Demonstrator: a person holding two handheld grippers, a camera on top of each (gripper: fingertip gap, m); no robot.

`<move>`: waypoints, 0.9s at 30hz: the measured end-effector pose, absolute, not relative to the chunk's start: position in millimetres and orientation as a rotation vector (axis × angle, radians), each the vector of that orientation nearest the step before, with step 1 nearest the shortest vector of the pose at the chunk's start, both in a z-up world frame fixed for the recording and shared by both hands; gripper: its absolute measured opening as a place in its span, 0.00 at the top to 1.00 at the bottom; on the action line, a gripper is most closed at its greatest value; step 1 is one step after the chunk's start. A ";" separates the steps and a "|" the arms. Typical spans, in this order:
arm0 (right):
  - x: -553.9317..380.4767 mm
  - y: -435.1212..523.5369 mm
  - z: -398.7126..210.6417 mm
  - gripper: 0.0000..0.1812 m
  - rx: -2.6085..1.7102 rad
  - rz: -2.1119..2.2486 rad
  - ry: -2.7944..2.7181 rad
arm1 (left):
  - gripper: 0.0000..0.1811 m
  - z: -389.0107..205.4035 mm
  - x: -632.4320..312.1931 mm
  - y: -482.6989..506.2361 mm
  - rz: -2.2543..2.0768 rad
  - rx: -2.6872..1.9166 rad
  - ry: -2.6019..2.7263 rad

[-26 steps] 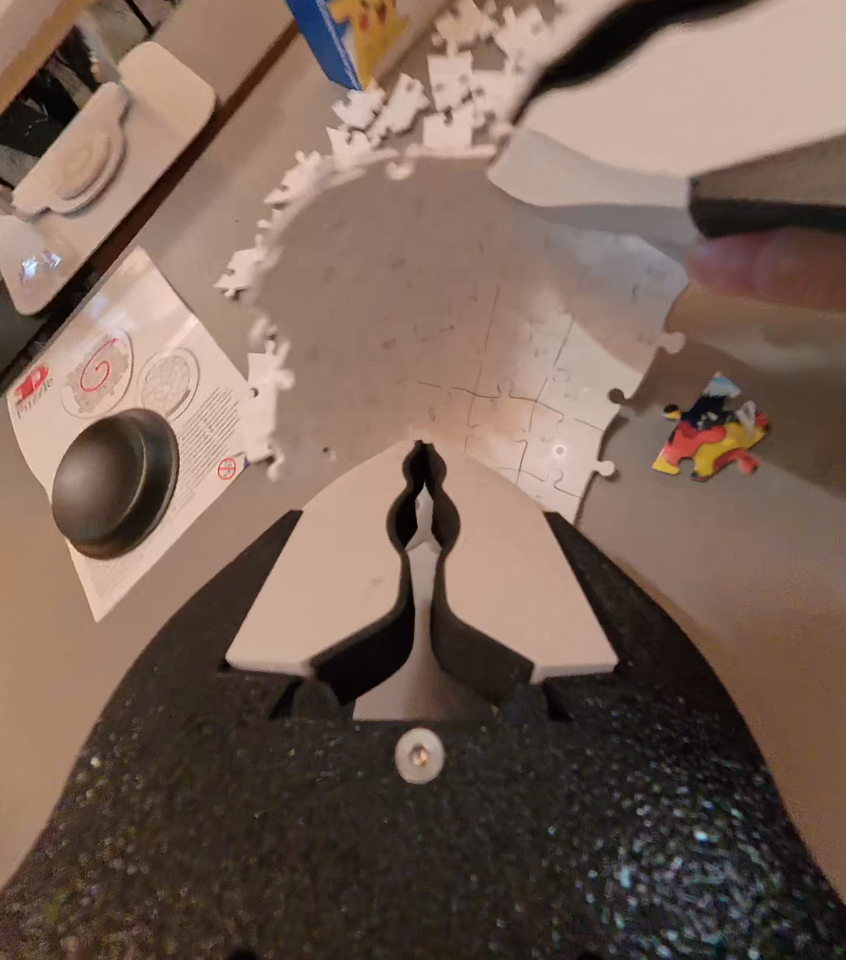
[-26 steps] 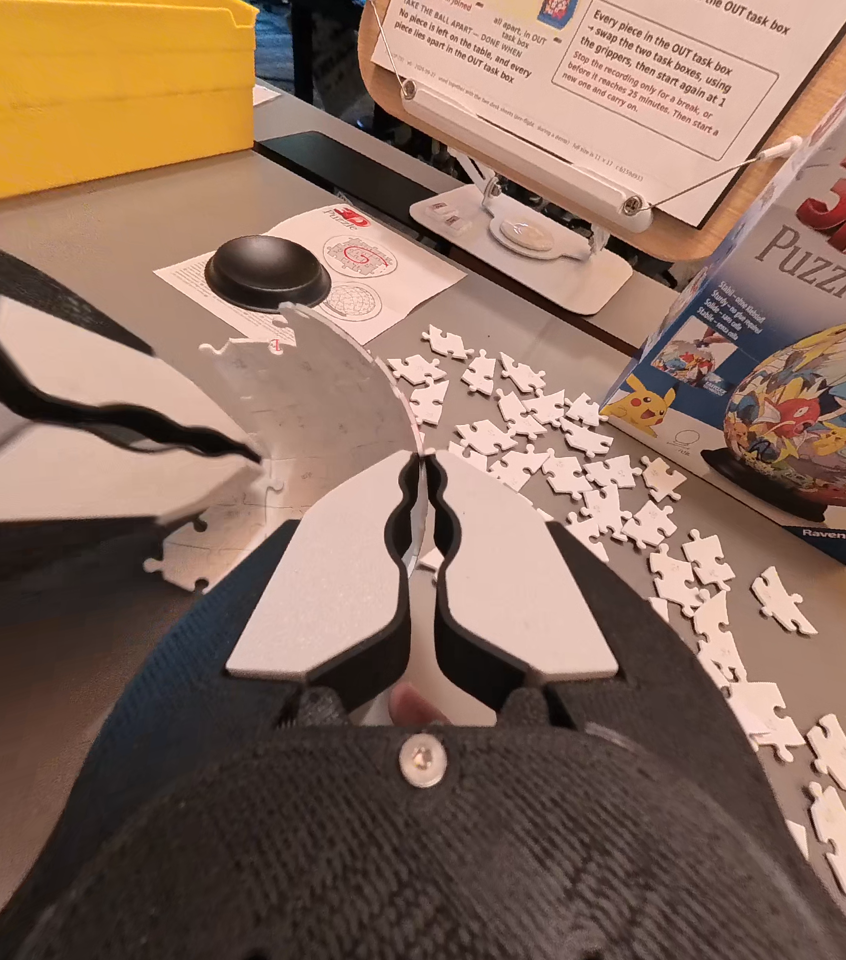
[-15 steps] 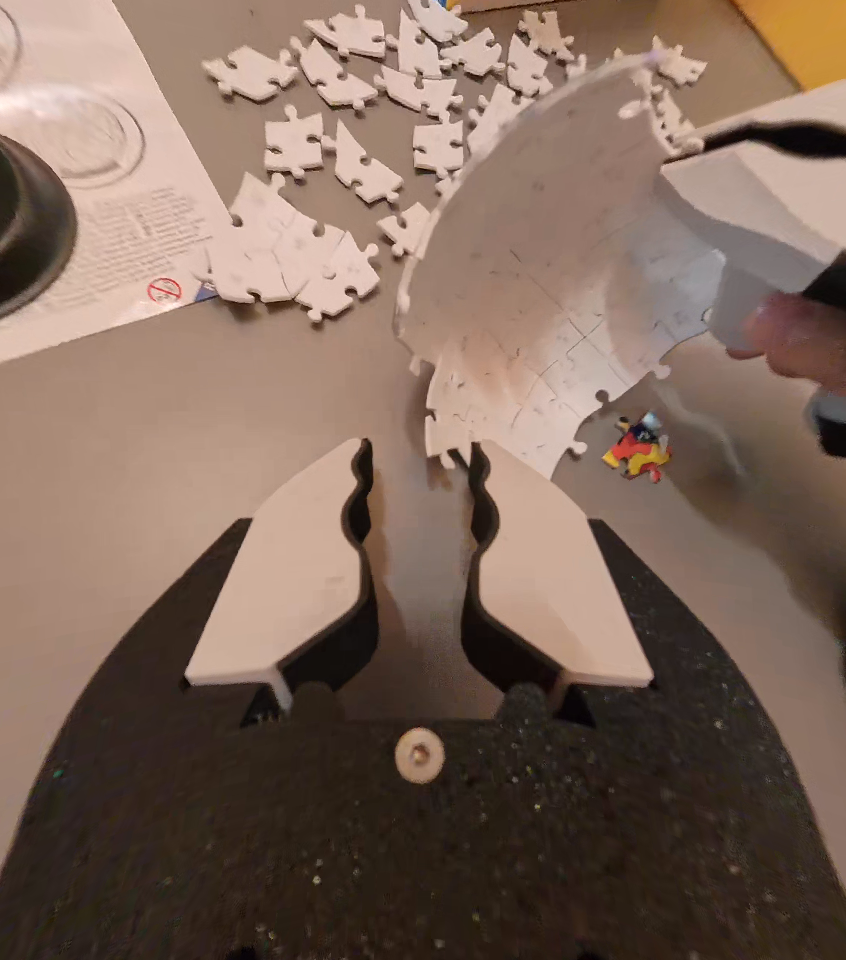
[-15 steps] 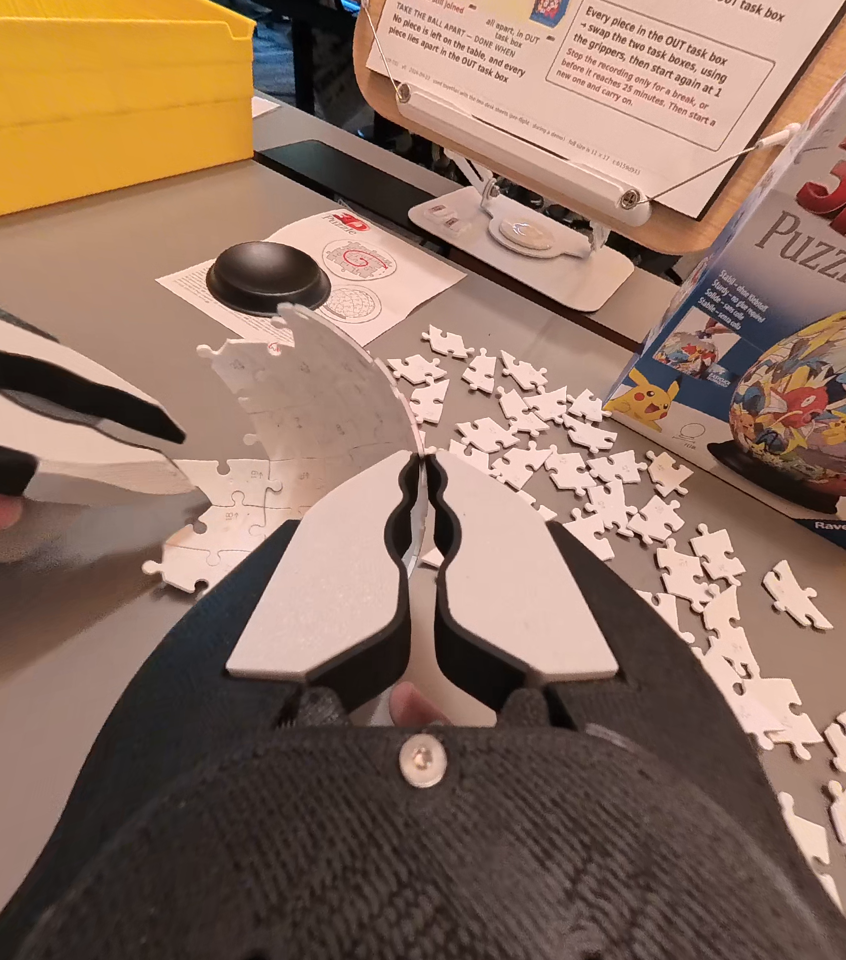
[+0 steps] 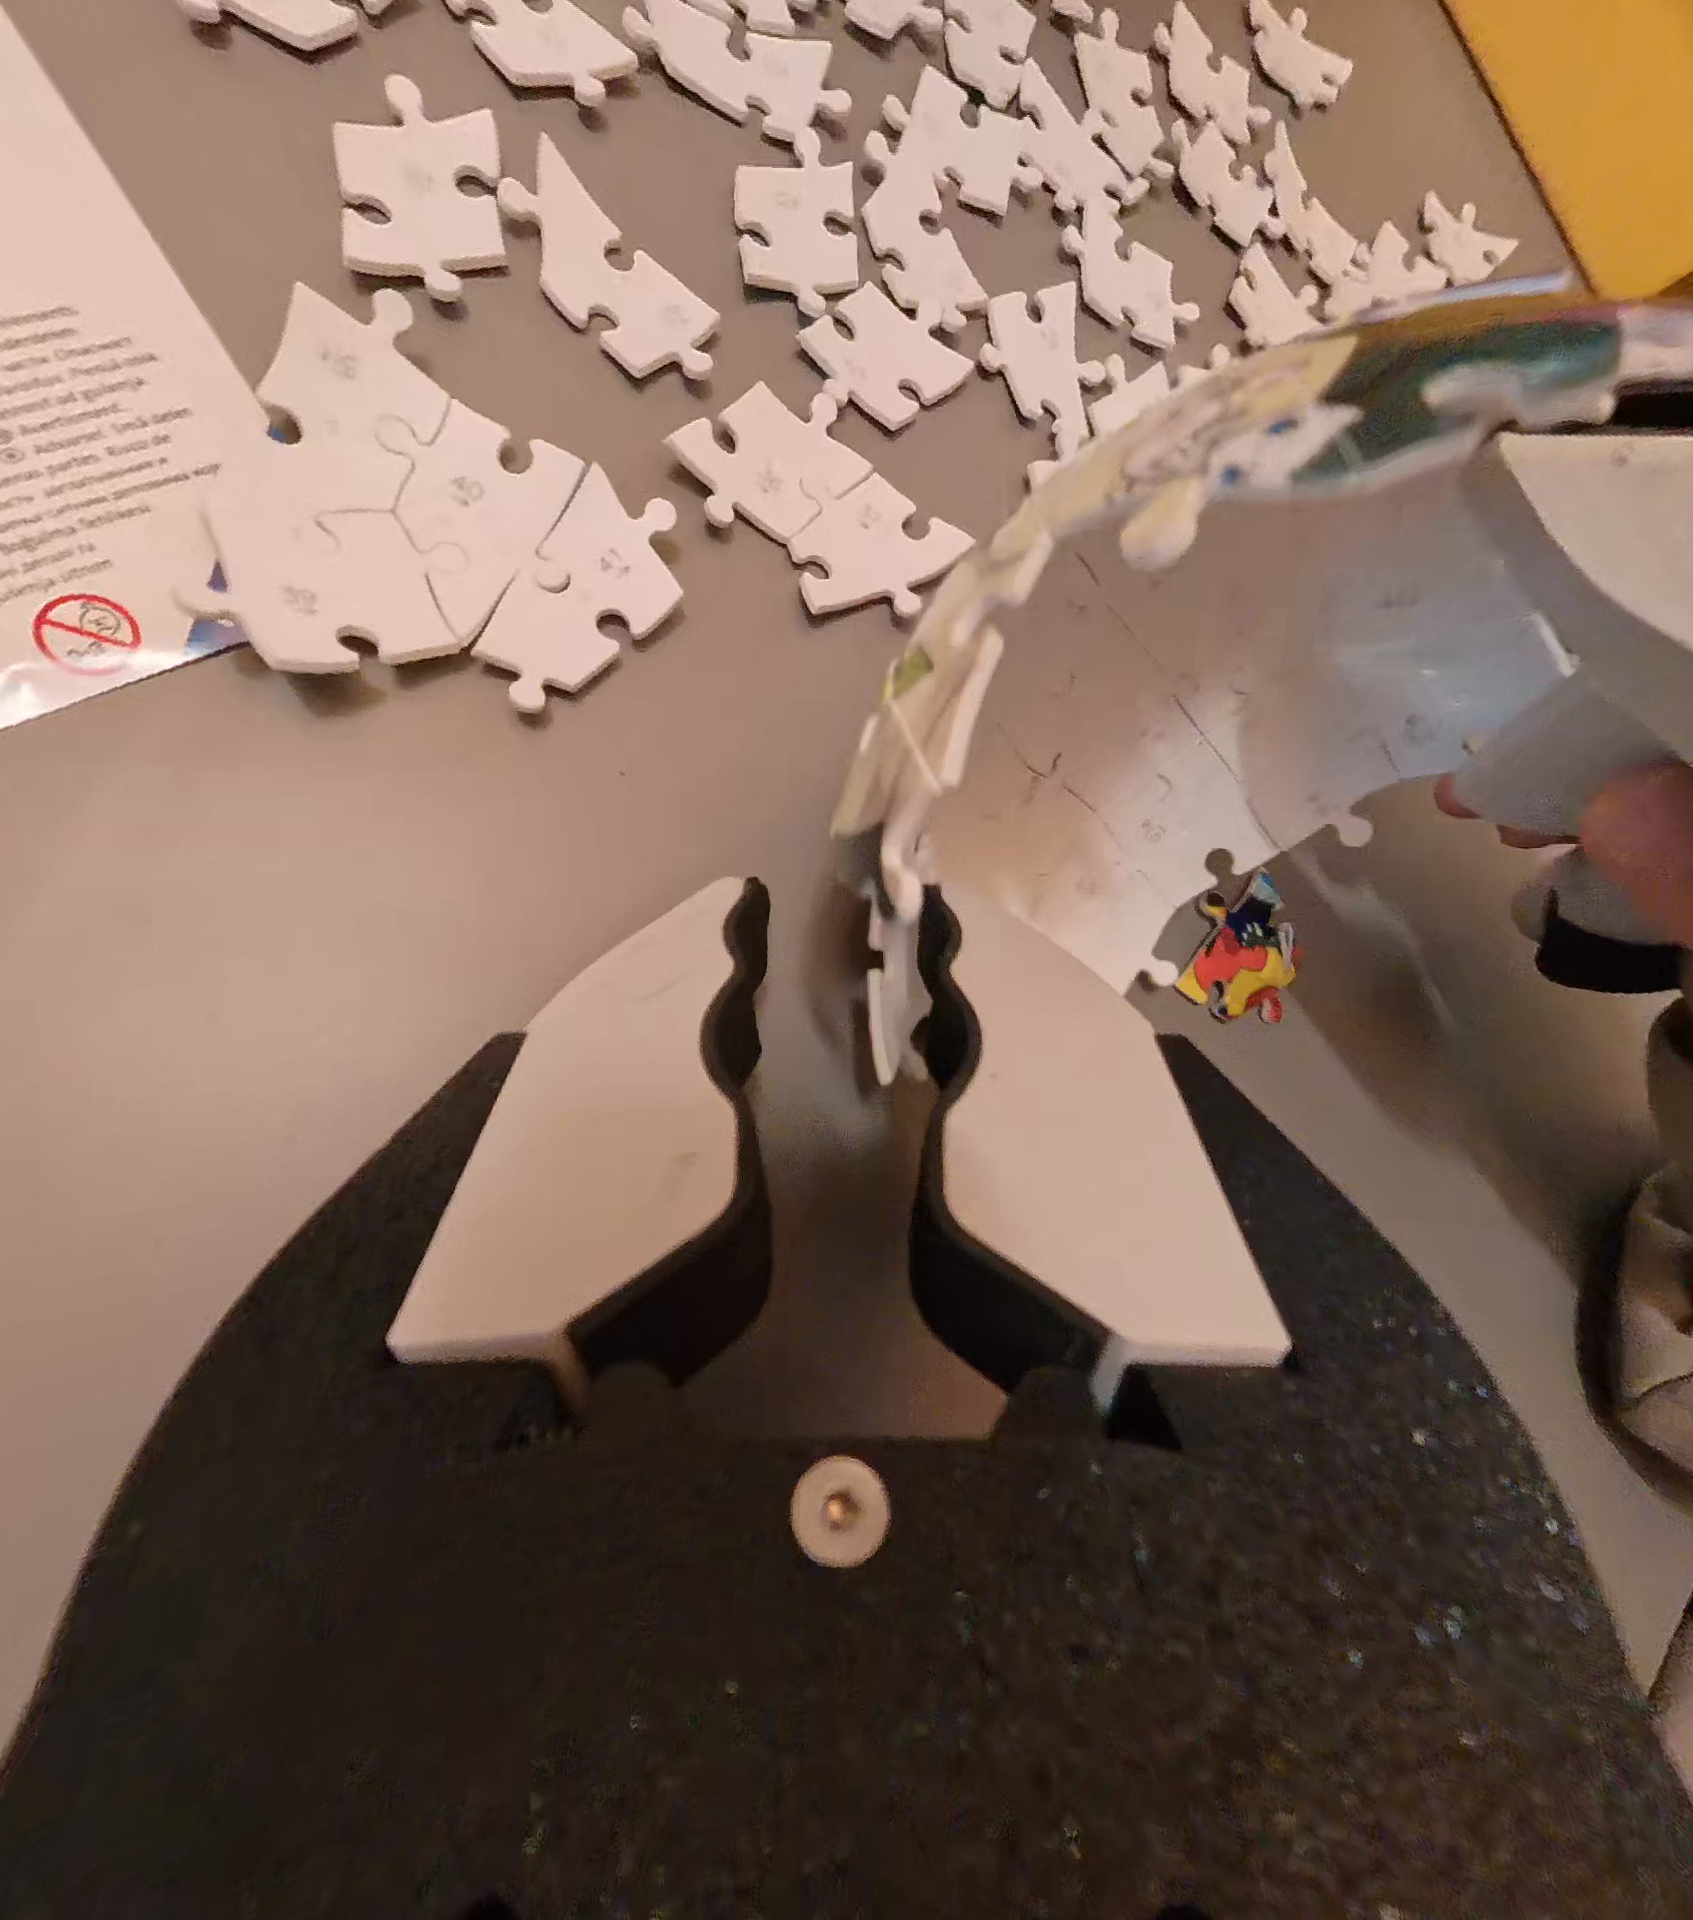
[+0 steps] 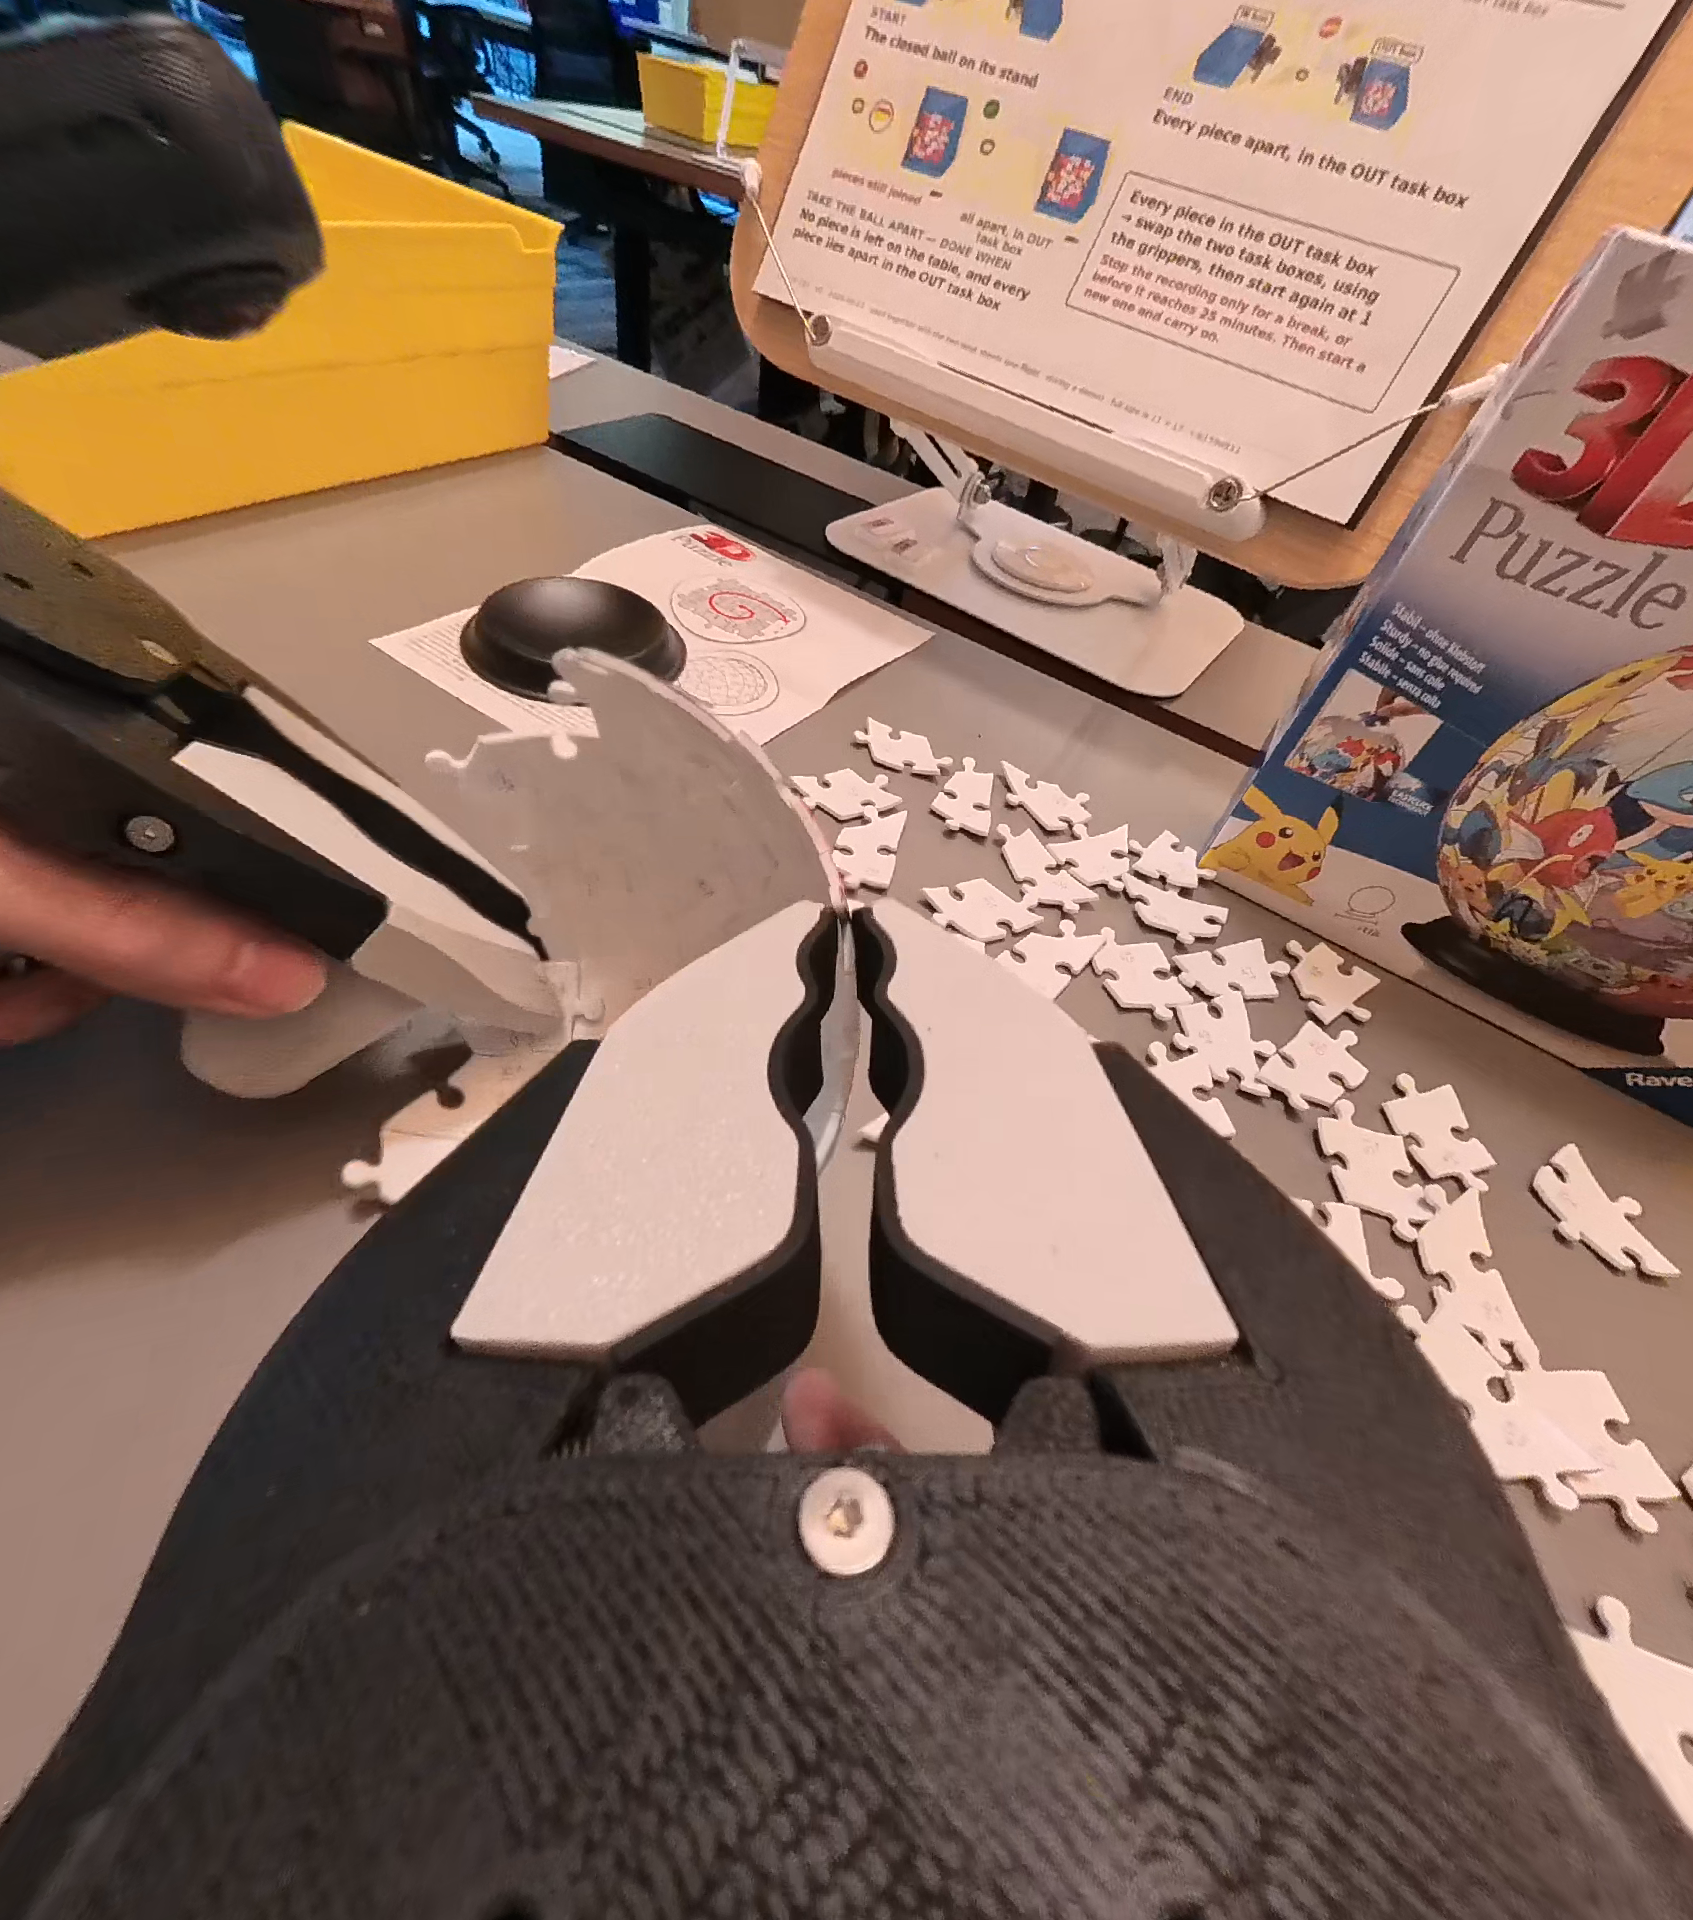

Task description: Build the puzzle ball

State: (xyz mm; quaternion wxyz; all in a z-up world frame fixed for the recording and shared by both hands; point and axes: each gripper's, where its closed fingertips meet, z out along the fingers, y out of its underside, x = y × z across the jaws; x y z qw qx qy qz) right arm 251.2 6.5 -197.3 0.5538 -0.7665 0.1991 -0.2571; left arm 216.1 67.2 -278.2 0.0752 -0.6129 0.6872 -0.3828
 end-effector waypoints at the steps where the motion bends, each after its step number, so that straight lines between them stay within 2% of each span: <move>1: 250.4 7.2 -196.2 0.98 -1.804 -0.601 0.462 | 0.85 -278.3 217.3 67.1 -1.149 -1.834 2.075; 8: 251.2 6.6 -197.0 0.98 -1.788 -0.565 0.476 | 0.85 -275.6 224.3 59.1 -1.251 -1.827 2.117; 13: 254.3 4.2 -199.1 0.98 -1.794 -0.581 0.494 | 0.92 -277.7 222.3 51.7 -1.267 -1.806 2.183; 24: 256.2 2.4 -200.3 0.98 -1.796 -0.584 0.506 | 0.93 -280.3 219.3 48.5 -1.267 -1.847 2.247; 27: 257.2 1.5 -200.5 0.91 -1.795 -0.589 0.506 | 0.93 -280.3 219.7 48.8 -1.274 -1.852 2.233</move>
